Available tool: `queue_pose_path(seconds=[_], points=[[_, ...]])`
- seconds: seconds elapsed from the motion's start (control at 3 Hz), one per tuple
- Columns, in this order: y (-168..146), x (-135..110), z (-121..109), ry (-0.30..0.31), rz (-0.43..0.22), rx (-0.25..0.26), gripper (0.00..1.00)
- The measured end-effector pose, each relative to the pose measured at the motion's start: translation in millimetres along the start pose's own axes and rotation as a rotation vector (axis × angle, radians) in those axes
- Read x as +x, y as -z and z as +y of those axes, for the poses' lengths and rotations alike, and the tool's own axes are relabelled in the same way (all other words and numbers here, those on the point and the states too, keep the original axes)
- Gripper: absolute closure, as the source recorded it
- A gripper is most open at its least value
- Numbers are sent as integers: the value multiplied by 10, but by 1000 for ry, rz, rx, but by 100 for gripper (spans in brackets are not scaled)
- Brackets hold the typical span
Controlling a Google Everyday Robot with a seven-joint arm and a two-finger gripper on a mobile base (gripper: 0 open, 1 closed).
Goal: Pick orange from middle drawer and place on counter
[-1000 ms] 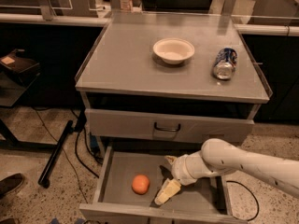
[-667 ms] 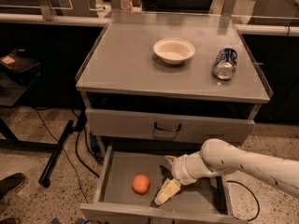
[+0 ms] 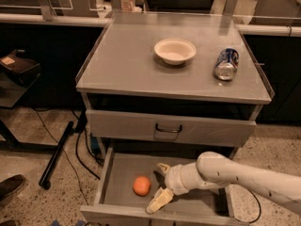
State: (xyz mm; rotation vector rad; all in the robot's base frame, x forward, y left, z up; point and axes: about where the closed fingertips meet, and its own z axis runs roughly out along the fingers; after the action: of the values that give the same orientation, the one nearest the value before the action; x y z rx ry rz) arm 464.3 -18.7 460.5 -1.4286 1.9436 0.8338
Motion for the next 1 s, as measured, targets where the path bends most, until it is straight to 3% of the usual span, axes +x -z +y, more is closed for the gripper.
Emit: queue_pose_path(seconds=[0.33, 1.0], points=[[-505, -127, -58, 9, -84, -20, 0], [-586, -139, -124, 5, -111, -14, 0]])
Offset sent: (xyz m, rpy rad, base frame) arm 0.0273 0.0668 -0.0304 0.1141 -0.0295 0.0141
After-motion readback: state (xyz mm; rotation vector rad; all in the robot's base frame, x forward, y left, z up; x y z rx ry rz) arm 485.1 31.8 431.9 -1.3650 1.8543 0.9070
